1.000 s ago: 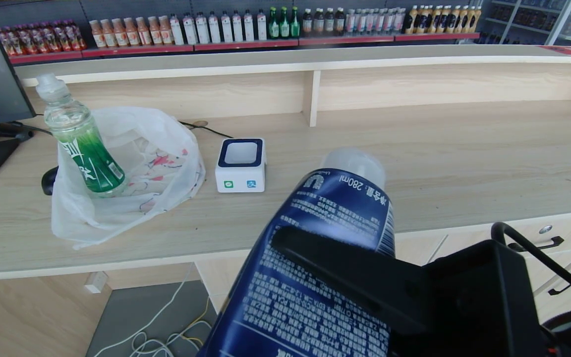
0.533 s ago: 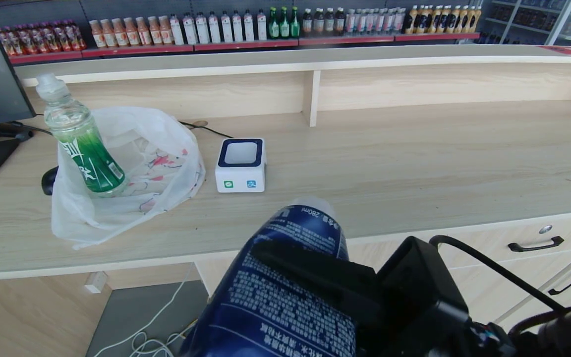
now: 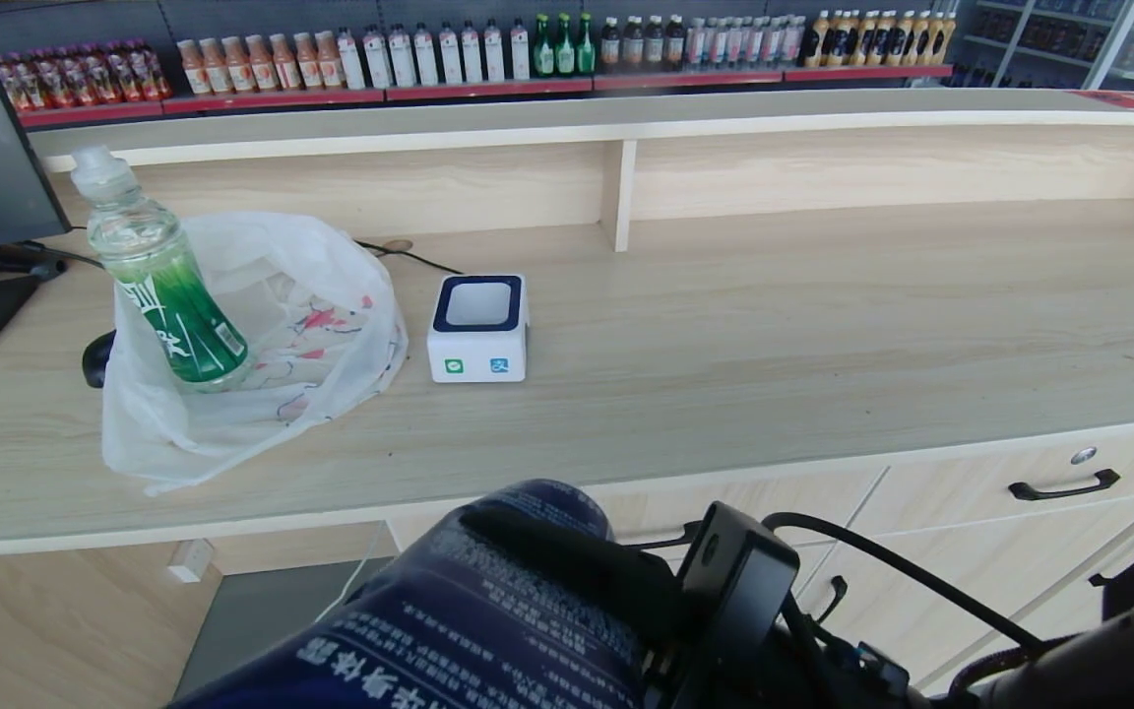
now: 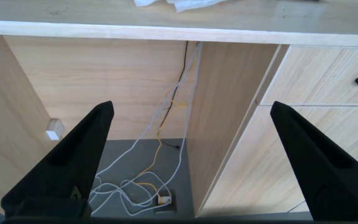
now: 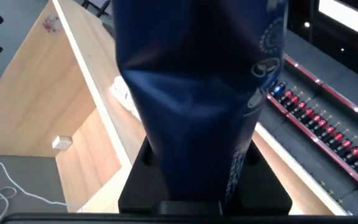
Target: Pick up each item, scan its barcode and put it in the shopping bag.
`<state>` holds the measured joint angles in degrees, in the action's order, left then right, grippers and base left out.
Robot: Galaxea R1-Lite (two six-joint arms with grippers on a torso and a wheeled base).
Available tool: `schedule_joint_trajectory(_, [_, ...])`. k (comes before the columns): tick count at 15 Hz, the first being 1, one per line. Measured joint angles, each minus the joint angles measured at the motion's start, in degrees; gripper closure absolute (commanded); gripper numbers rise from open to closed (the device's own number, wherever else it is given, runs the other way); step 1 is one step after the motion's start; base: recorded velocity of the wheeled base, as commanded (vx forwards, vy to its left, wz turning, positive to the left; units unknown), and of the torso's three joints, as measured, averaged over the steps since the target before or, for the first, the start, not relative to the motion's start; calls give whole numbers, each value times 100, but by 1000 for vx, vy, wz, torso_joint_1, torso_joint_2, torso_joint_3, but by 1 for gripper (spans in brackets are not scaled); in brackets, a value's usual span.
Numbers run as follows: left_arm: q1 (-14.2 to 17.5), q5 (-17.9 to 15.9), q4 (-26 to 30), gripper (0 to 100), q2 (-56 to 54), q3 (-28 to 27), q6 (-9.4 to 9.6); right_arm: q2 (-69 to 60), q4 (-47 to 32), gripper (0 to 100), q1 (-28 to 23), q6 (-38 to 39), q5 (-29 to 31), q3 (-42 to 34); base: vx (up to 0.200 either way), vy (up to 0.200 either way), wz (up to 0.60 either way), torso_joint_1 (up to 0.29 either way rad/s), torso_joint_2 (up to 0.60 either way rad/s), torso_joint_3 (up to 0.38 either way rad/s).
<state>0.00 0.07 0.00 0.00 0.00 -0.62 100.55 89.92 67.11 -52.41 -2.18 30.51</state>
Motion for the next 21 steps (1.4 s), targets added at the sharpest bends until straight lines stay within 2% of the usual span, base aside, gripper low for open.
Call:
schedule_joint_trajectory(3, [0, -2, 0, 0, 0, 0, 2, 22, 0, 100, -66, 449, -5, 73, 0, 0, 0, 0, 0, 0])
schedule_joint_trajectory(6, [0, 0, 0, 0, 0, 0, 2, 41, 10, 100, -140, 1862, 399, 443, 0, 0, 0, 0, 0, 0])
schedule_joint_trajectory(11, [0, 0, 0, 0, 0, 0, 5, 304, 0, 100, -586, 3293, 500, 912, 0, 0, 0, 0, 0, 0])
schedule_joint_trajectory(14, [0, -2, 0, 0, 0, 0, 2, 416, 0, 100, -1204, 4130, 502, 962, 0, 0, 0, 0, 0, 0])
schedule_joint_trajectory(17, [0, -2, 0, 0, 0, 0, 2, 468, -1, 100, -1846, 4618, 461, 1008, 0, 0, 0, 0, 0, 0])
schedule_joint_trajectory(19, [0, 0, 0, 0, 0, 0, 2, 505, -1, 100, -2088, 4798, 464, 1096, 0, 0, 0, 0, 0, 0])
schedule_joint_trajectory(21, [0, 0, 0, 0, 0, 0, 5, 603, 11, 100, -2536, 4930, 500, 1496, 0, 0, 0, 0, 0, 0])
